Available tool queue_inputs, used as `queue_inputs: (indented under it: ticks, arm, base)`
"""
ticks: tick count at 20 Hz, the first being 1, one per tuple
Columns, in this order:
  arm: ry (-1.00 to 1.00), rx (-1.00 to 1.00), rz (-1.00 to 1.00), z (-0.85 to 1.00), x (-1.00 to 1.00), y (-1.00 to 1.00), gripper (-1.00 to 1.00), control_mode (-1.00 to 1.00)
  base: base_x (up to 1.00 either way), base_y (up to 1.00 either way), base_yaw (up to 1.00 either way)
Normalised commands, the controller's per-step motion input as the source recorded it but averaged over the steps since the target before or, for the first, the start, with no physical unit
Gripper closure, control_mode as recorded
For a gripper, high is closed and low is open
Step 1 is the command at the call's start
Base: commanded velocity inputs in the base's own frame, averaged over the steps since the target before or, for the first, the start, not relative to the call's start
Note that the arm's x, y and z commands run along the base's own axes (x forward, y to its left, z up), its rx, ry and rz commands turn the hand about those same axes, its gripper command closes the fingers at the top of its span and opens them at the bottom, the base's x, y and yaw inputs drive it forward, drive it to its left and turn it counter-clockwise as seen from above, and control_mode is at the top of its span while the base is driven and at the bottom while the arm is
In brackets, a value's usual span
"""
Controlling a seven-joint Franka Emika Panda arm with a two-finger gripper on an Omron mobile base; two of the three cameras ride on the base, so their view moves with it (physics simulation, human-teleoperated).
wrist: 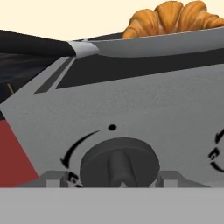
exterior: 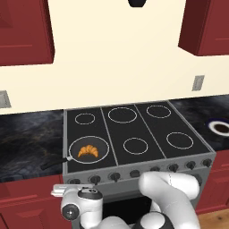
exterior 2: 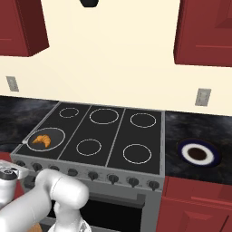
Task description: Pick the croissant and place it on the pan. Then turn on the stove to warm the croissant.
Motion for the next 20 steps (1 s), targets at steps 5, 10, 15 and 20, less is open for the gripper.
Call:
queue_inputs:
  ticks: [5,10,15,20]
  arm:
    - [0.0,0.0,0.0,-0.02,0.0,0.01,1.0,-1.0]
    - [0.0,0.0,0.0,-0.03,0.0,0.0,1.0,-1.0]
    - [0.0,0.0,0.0,0.0,-0.07,0.0,1.0,-1.0]
    - [0.0,-0.02,0.0,0.0,0.0,0.0,1.0,-1.0]
  base:
    - [0.0,0.0,0.0]
    - [0.0,0.0,0.0]
    - [0.0,0.0,0.0]
    - [0.0,0.0,0.0]
